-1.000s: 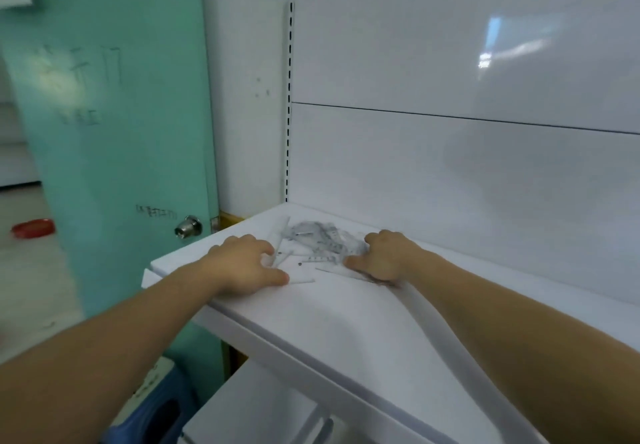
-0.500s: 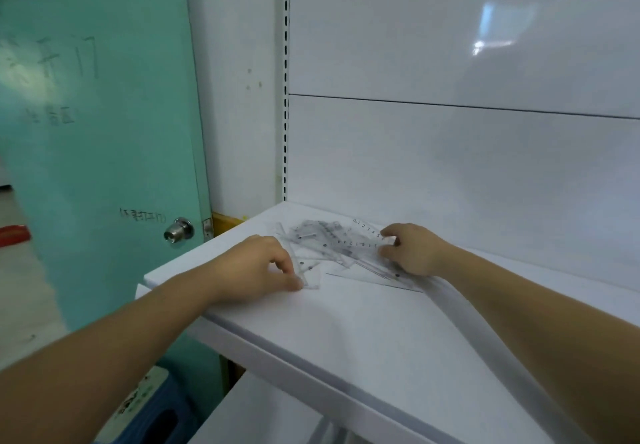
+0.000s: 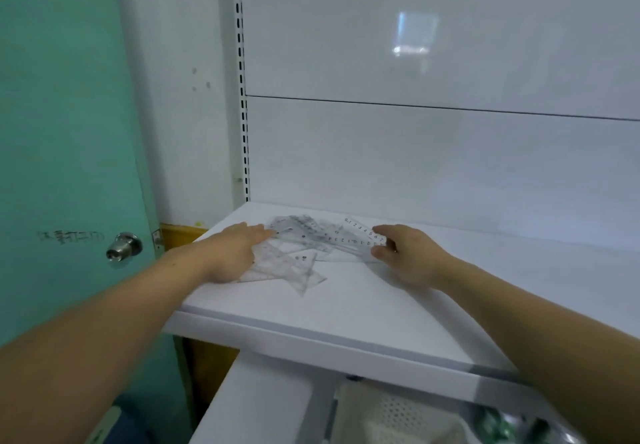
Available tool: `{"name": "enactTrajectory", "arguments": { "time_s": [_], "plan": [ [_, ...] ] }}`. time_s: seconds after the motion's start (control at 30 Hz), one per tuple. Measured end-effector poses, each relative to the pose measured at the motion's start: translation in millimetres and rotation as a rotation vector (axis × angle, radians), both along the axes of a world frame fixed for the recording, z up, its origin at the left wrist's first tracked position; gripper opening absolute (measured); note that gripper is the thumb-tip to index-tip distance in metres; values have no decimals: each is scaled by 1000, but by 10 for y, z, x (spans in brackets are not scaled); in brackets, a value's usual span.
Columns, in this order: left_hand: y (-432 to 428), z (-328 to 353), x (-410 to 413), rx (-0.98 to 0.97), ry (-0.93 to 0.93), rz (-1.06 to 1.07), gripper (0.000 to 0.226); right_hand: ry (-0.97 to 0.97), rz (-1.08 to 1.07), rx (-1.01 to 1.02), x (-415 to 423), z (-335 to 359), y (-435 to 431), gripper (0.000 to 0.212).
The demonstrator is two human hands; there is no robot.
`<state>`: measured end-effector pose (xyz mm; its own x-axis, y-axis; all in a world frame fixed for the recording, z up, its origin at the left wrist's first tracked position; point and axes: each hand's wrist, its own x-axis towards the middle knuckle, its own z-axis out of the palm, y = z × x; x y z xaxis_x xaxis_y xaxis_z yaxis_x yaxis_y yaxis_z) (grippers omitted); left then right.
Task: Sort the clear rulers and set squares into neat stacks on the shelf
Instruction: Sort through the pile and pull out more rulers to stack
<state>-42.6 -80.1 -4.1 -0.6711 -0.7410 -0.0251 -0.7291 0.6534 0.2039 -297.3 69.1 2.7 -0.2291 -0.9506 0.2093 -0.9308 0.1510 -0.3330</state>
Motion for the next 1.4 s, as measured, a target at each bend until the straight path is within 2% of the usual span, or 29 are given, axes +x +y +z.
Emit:
{"name": "enactTrajectory", "arguments": {
  "time_s": [0.1, 0.2, 0.33, 0.5, 0.63, 0.8, 0.97, 1.17, 1.3, 1.4],
  "plan": [
    [-40, 11, 24, -4, -9, 15, 46, 1, -20, 20, 8, -41, 136, 39],
    [-10, 14, 10, -20, 19, 15, 50, 21, -43, 38, -2, -72, 230, 45],
    [0, -25, 26, 23, -55, -10, 54, -2, -76, 21, 3, -109, 310, 47],
    [-54, -32, -6, -31, 54, -18, 28, -29, -103, -53, 8, -132, 440, 46],
    [-12, -60, -53, -90, 180, 9, 32, -8, -150, -124, -18, -114, 602, 47],
    [90, -79, -140, -307, 229, 8, 19, 2, -216, -172, -125, -112, 796, 47],
    [340, 6, -407, -218, 397, 9, 26, -12, -271, -244, -300, -62, 1008, 45],
    [1085, 153, -1075, -16, 305, -108, 50, -18, -349, -309, -728, 3, 1594, 45],
    [1675, 161, -1693, -52, 212, -220, 32, 15, -406, -295, -1180, 1, 2296, 45],
    [2183, 85, -2238, -54, 184, -286, 29, 56, -451, -274, -1658, -49, 2919, 45]
  ]
}}
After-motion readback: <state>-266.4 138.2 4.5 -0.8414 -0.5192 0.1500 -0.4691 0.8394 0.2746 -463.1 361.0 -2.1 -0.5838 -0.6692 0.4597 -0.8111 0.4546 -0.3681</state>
